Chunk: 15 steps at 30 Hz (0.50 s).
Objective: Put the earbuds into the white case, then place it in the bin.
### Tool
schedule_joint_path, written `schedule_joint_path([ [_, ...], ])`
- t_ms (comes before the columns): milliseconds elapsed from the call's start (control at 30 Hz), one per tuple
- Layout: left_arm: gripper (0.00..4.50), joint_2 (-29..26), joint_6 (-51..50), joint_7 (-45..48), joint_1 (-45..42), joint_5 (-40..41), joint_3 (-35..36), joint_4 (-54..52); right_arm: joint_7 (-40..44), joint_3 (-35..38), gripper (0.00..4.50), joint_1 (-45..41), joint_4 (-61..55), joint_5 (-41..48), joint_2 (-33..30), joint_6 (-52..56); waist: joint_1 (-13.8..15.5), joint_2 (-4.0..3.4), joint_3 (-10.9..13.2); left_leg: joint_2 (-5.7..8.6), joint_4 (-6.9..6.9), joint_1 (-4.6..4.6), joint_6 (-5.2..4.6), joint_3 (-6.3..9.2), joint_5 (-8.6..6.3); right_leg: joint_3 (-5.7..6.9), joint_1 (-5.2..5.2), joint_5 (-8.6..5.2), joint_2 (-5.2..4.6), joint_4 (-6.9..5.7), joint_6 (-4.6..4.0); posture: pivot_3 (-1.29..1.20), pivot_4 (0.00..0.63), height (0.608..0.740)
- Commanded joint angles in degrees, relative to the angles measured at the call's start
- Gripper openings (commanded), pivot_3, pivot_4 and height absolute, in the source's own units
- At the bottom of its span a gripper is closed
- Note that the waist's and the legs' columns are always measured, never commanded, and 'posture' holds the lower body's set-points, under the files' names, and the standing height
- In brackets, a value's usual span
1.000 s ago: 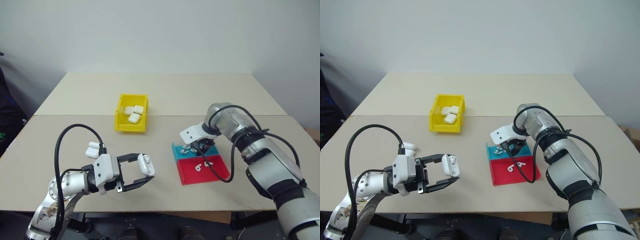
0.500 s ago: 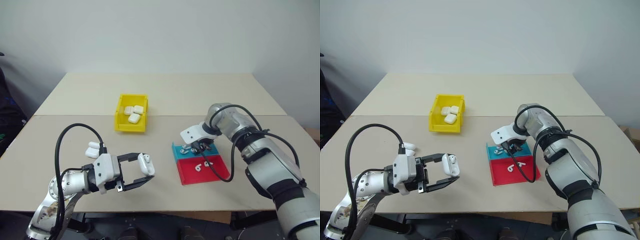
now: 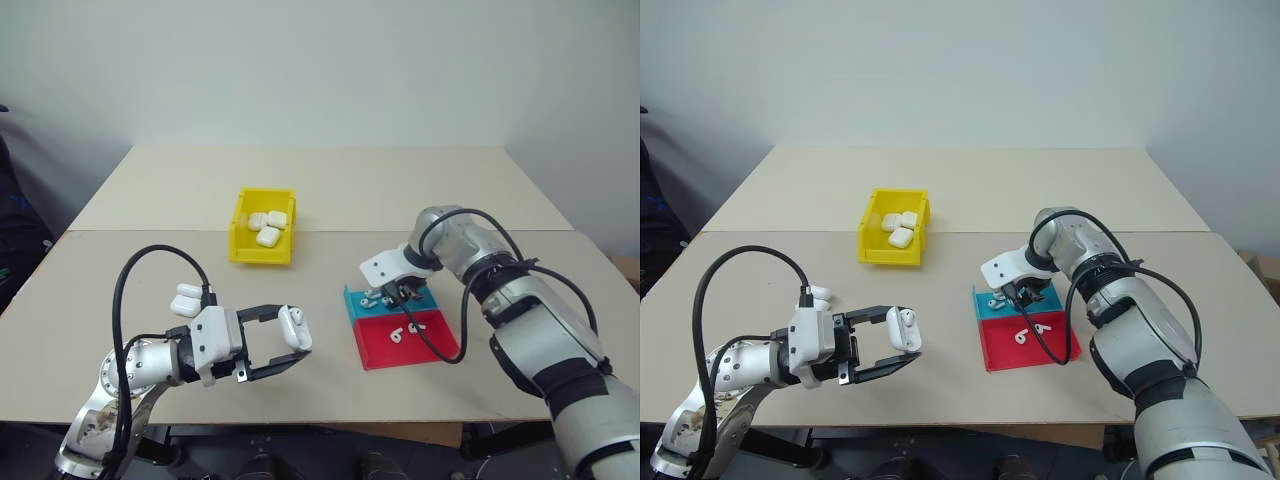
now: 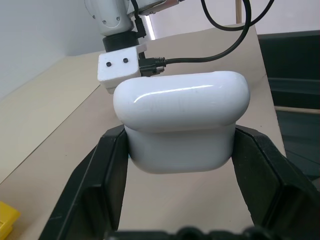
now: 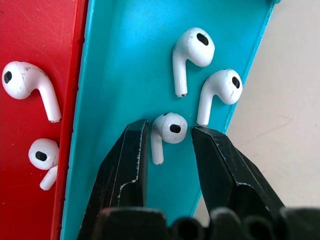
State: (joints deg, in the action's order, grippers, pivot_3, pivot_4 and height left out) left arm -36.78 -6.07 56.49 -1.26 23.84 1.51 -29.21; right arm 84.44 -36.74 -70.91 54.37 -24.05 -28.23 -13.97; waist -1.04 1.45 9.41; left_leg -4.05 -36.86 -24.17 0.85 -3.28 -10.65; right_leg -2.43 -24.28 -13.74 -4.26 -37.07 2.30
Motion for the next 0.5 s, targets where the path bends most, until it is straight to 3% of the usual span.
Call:
schedule_joint_path([
  [33,2.79,-0.1,1.7,-0.2,-0.6,0.0,0.2,-0.6,0.3,1.3,1.71,-1.2,-1.0,-0.2,0.0,-1.0,0.0,0.0,0.0,0.0,0.0,0.0,0.0,0.0,0.0,0.0,0.0,0.0,0.0,0.0,0.0,0.0,0.15,0.74],
  [167,2.79,-0.1,1.7,-0.2,-0.5,-0.2,0.2,-0.5,0.5,1.3,1.71,-1.2,-0.6,-0.3,0.0,-1.0,0.0,0.0,0.0,0.0,0.0,0.0,0.0,0.0,0.0,0.0,0.0,0.0,0.0,-0.01,0.0,0.0,0.15,0.74],
  [267,2.79,0.0,1.8,-0.3,-0.4,-0.3,0.1,-0.5,0.2,1.2,1.15,-1.0,-0.6,-0.5,-0.1,-1.3,0.0,0.0,0.0,0.0,0.0,0.0,0.0,0.0,0.0,0.0,0.0,0.0,0.0,-0.01,0.0,0.0,0.15,0.74],
  [500,2.79,-0.1,1.8,-0.2,-0.5,-0.3,0.1,-0.4,-0.1,1.4,1.15,-0.8,-0.9,-0.5,-0.2,-1.0,0.0,0.0,0.0,0.0,0.0,0.01,0.0,0.0,0.0,0.0,0.01,0.0,0.0,-0.01,0.0,0.0,0.15,0.74],
])
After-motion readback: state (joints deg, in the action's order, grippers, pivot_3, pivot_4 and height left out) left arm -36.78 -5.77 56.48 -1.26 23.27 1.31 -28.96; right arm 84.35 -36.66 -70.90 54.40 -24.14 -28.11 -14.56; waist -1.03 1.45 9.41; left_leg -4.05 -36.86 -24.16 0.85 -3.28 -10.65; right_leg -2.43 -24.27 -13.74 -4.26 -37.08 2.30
